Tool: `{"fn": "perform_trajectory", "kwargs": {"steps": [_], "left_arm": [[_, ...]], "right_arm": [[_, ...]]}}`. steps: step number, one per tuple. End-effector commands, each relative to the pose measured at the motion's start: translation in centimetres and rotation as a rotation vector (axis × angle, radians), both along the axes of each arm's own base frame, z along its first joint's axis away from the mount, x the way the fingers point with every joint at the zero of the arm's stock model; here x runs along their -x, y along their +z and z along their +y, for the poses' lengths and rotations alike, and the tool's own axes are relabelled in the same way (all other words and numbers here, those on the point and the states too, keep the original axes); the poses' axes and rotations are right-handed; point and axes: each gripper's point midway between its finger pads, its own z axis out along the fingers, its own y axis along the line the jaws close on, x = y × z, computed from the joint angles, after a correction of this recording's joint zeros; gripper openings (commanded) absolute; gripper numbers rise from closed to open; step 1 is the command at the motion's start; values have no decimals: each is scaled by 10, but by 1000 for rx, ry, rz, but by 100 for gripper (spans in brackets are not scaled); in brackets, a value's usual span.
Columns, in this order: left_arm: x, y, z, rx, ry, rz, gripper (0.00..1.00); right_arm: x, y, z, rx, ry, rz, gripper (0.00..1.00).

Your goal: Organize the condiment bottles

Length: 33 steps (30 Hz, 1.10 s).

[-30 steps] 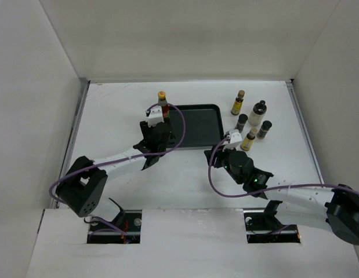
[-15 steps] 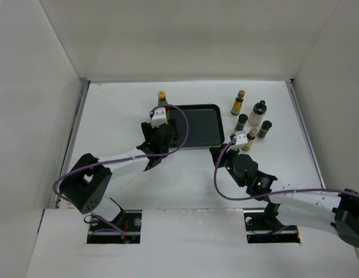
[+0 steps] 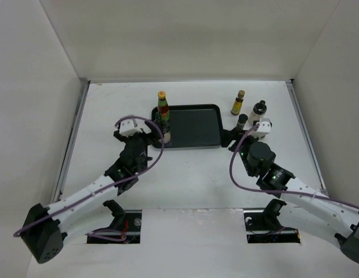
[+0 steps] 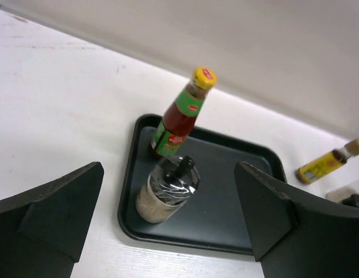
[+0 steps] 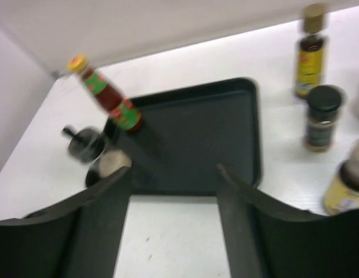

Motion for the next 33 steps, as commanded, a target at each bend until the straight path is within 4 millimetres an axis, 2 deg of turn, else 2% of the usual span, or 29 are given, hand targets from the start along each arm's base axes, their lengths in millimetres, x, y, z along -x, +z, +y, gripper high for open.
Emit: {"fn": "perform_trajectory", "kwargs": {"steps": [1, 3, 6, 10, 14, 20, 26, 29, 33], "left_arm": [[17, -5, 26, 60, 66, -57, 100], [26, -13, 36, 111, 73, -83, 100], [32, -32, 39, 170, 69, -86, 100], [36, -51, 33, 201, 42, -62, 100], [41, -63, 31, 234, 20, -68, 100], [44, -63, 33, 289, 13, -108, 100], [41, -82, 26, 270, 7, -63, 100], [40, -83, 19, 267, -17, -55, 100], [39, -87, 20, 257, -13, -45, 100]], "right_arm": [[-12, -4, -45, 80, -189, 50, 71], [-17, -15, -71, 120, -297, 85, 79], [-27, -27, -103, 166, -418, 131, 87], [-43, -35, -123, 187, -466, 184, 90], [-60, -40, -125, 164, -442, 218, 89], [-78, -49, -121, 164, -404, 252, 77], [-86, -74, -119, 185, -401, 318, 69], [-89, -82, -124, 196, -419, 330, 60], [-95, -75, -131, 210, -455, 295, 43]]}}
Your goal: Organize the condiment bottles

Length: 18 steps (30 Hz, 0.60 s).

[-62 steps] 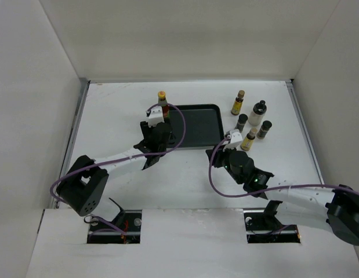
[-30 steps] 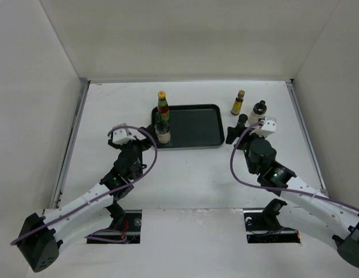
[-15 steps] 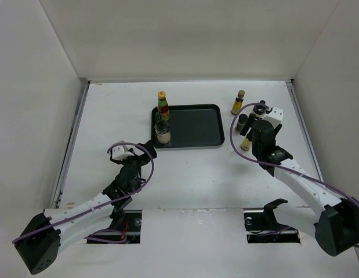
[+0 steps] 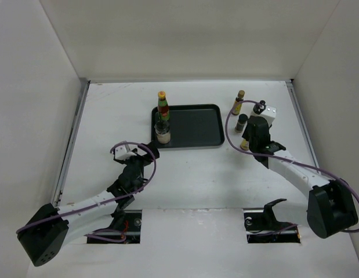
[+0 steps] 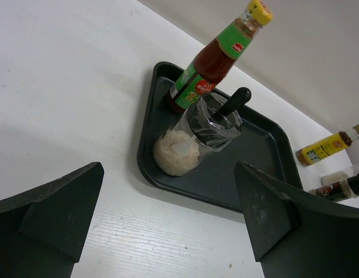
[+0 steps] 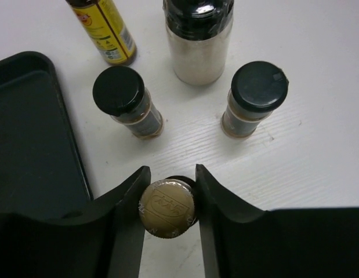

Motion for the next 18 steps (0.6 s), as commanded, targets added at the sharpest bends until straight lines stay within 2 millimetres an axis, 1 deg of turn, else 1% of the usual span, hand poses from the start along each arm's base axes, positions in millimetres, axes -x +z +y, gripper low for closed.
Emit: {"fn": "perform_trajectory", "kwargs": {"steps": [1, 4, 6, 9, 11, 13, 15, 16, 18], "left_arm": [[-1, 10, -6, 54, -18, -37, 100], [-1, 10, -5, 51, -16, -35, 100], [-1, 10, -5, 51, -13, -35, 100], [-2, 8, -3, 48, -6, -32, 100], [-2, 8, -2, 48, -1, -32, 100], [-2, 8, -2, 48, -1, -32, 100], [-3, 7, 0, 43, 7, -28, 100], [-3, 7, 1, 43, 11, -28, 100], [-3, 8, 2, 46, 19, -31, 100]], "right_arm": [[-19, 34, -3, -4, -35, -125, 40], [-17, 37, -8, 40, -54, -123, 35], [-10, 42, -5, 49, -44, -132, 32], [2, 63, 6, 33, -6, -167, 31], [9, 81, 19, 18, 36, -195, 31], [10, 99, 39, -7, 93, -225, 31], [5, 111, 66, -39, 153, -247, 31], [1, 116, 83, -55, 191, -259, 30], [-10, 122, 124, -84, 280, -285, 30]]}}
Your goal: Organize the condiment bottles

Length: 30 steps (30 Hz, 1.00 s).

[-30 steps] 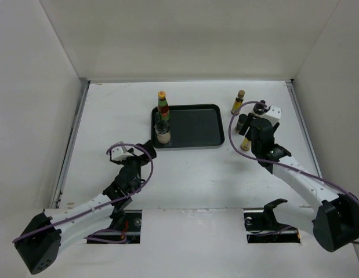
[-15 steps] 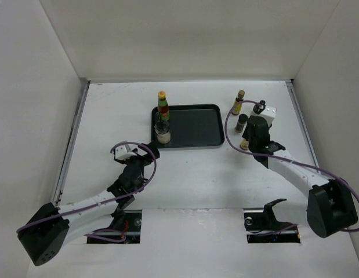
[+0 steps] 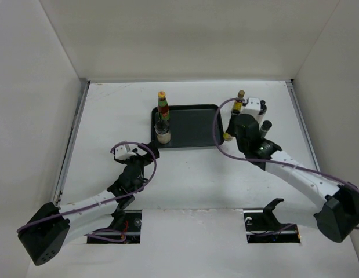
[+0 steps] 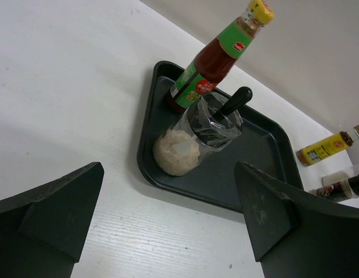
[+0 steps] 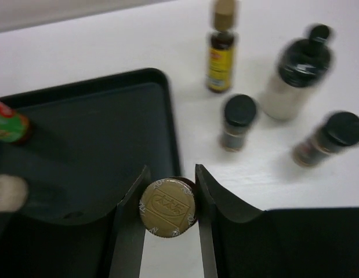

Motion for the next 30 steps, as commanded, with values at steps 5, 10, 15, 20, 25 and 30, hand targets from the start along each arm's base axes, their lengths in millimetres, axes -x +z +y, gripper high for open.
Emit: {"fn": "perform_trajectory", "kwargs": {"steps": [5, 10, 15, 20, 25, 30], "left_arm": [[-1, 7, 6, 40, 33, -30, 100], [1, 7, 10, 45, 47, -36, 100], [2, 9, 10, 53, 45, -43, 100], [2, 7, 8, 47, 42, -38, 100], [2, 6, 8, 43, 44, -34, 100], [2, 6, 8, 42, 47, -33, 100]], "right_arm": [[-63, 54, 136, -135, 253, -150, 29], [-117, 47, 196, -110, 325, -168, 27], [-154, 33, 228, -70, 357, -166, 27], [-180, 21, 239, -58, 366, -164, 28], [-189, -6, 247, -39, 377, -114, 28], [-183, -18, 245, -40, 367, -93, 49]]}}
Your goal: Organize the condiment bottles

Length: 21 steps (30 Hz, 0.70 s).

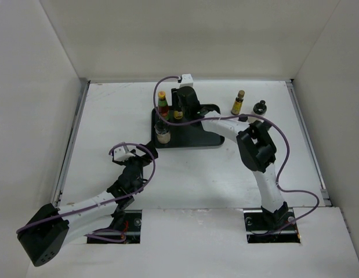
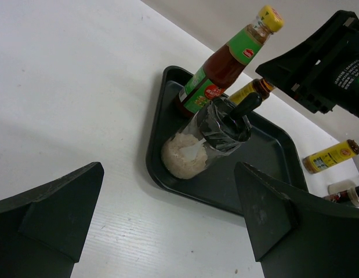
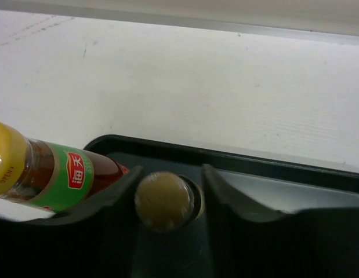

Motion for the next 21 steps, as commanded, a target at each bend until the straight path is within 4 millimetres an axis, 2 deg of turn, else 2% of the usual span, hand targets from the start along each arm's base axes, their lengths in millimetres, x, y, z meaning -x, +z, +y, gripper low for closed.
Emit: {"fn": "perform_trajectory", "kwargs": {"steps": [1, 3, 7, 10, 12, 15, 18, 21], "left_arm": [[0, 8, 0, 40, 9, -30, 100], [0, 8, -1, 40, 7, -30, 100], [-2, 6, -1, 34, 9, -23, 100], [-3, 5, 0, 27, 13, -17, 100], [-5, 1, 0, 15, 18, -5, 100], [-6, 1, -4, 11, 4, 0, 100], [-7, -2, -4, 5, 6, 7, 100], [-8, -2, -2, 9, 12, 4, 100]], "right_arm": [[-3, 41, 6, -75, 2, -86, 57], [2, 61, 1, -94, 2, -107, 66], [15, 113, -14, -141, 6, -166, 69], [25, 142, -45, -169, -15, -197, 71], [26, 151, -74, -168, -48, -207, 73], [17, 148, -134, -129, -156, -203, 77], [3, 133, -204, -75, -307, -166, 80], [-7, 111, -255, 12, -409, -115, 81]]}}
